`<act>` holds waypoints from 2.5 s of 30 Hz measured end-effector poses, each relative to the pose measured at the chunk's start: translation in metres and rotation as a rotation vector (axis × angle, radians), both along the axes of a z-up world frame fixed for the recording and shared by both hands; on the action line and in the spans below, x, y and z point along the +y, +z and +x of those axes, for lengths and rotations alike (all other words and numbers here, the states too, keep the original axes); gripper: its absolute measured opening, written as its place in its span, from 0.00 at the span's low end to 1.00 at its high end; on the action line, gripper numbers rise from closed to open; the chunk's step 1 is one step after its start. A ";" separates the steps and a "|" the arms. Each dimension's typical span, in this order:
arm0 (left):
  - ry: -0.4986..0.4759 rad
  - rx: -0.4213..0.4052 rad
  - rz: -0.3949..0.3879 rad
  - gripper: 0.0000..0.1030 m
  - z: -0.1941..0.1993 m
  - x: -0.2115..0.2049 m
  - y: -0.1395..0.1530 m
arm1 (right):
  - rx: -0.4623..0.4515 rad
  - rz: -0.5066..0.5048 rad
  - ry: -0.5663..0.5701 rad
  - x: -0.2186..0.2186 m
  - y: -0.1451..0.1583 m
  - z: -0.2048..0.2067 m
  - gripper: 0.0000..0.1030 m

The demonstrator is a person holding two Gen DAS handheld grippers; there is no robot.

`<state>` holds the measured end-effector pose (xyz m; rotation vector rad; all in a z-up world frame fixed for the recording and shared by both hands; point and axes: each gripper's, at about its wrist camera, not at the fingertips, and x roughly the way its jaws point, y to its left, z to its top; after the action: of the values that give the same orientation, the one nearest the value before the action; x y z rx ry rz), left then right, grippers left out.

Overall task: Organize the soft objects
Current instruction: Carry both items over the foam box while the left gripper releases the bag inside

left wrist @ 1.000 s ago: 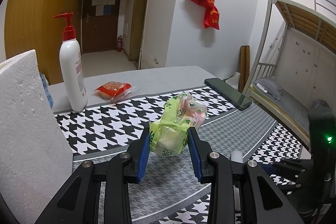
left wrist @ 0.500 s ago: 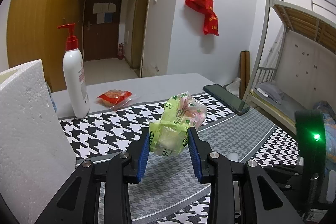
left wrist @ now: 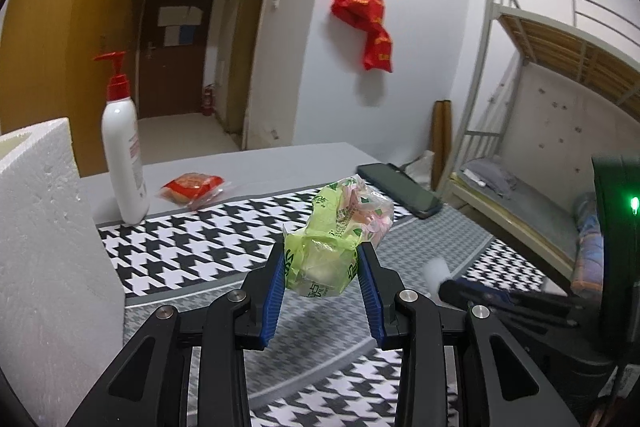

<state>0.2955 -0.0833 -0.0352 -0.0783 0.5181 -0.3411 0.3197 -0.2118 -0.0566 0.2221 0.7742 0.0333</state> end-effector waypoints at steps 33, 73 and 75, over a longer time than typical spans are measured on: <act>0.140 -0.266 0.044 0.36 -0.084 0.069 0.093 | -0.322 0.003 0.169 0.048 0.106 -0.060 0.11; 0.399 -0.231 0.124 0.49 -0.094 0.178 0.089 | -0.367 0.064 0.528 0.181 0.132 -0.051 0.11; 0.398 -0.232 0.129 0.72 -0.093 0.178 0.086 | -0.366 0.059 0.522 0.181 0.131 -0.050 0.11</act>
<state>0.2021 0.0951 0.0513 -0.0153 0.2842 0.0729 0.2694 -0.0307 0.0742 0.0610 0.4485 0.5765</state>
